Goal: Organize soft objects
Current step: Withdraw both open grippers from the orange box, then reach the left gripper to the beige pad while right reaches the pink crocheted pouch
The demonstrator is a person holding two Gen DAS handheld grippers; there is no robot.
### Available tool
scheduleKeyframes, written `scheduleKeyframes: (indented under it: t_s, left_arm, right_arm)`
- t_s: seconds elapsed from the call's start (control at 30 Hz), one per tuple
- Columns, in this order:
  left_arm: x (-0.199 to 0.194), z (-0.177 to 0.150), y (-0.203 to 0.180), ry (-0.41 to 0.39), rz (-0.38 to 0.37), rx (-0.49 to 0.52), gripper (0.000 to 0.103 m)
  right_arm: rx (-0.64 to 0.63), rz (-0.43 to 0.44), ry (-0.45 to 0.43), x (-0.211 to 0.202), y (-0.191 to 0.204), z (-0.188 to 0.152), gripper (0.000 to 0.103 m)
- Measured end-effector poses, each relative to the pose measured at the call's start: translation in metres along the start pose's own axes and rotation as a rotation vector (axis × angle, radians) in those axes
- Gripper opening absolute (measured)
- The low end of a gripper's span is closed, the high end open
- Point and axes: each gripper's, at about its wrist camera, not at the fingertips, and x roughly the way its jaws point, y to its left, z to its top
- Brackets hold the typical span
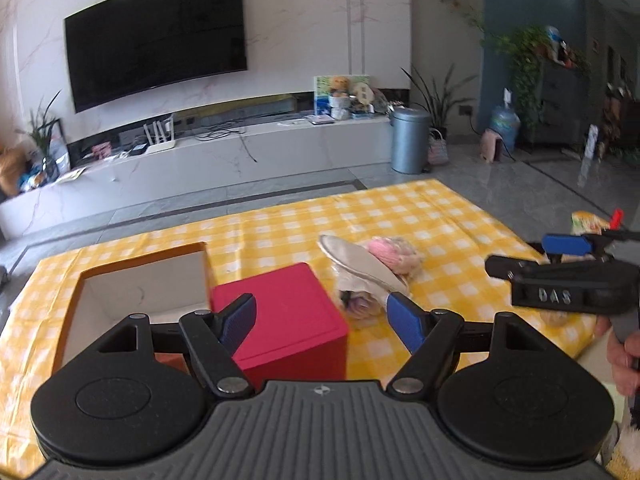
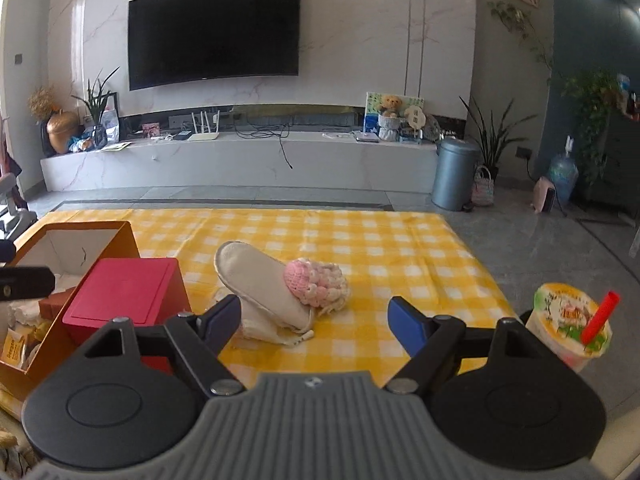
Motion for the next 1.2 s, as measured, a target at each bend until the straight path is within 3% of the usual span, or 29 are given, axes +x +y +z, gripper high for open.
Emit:
scheduleKeyframes:
  t_s: [0.13,0.33,0.53,0.83,0.97,1.1,1.2]
  left_arm:
    - [0.020,-0.004,-0.028,0.033,-0.004,0.075,0.088]
    - [0.062,0.000,-0.050,0.098,-0.002,0.121,0.087]
    - [0.101,0.006,-0.058,0.169,0.018,0.085,0.088]
    - [0.151,0.016,-0.070,0.218,0.073,0.037,0.087]
    - [0.174,0.020,-0.063,0.244,0.092,-0.039,0.087]
    - [0.200,0.024,-0.046,0.291,0.132,-0.154,0.087]
    - [0.206,0.031,-0.044,0.274,0.214,-0.150,0.085]
  right_arm:
    - [0.090,-0.029,0.024,0.014,-0.019,-0.006,0.080]
    - [0.321,0.041,0.090,0.048,-0.056,-0.022,0.080]
    - [0.336,0.036,0.165,0.078,-0.069,-0.033,0.080]
    - [0.355,0.067,0.158,0.086,-0.075,-0.033,0.080]
    - [0.375,0.063,0.171,0.089,-0.079,-0.037,0.080]
    - [0.396,0.062,0.193,0.093,-0.082,-0.042,0.080]
    - [0.406,0.063,0.199,0.096,-0.084,-0.043,0.080]
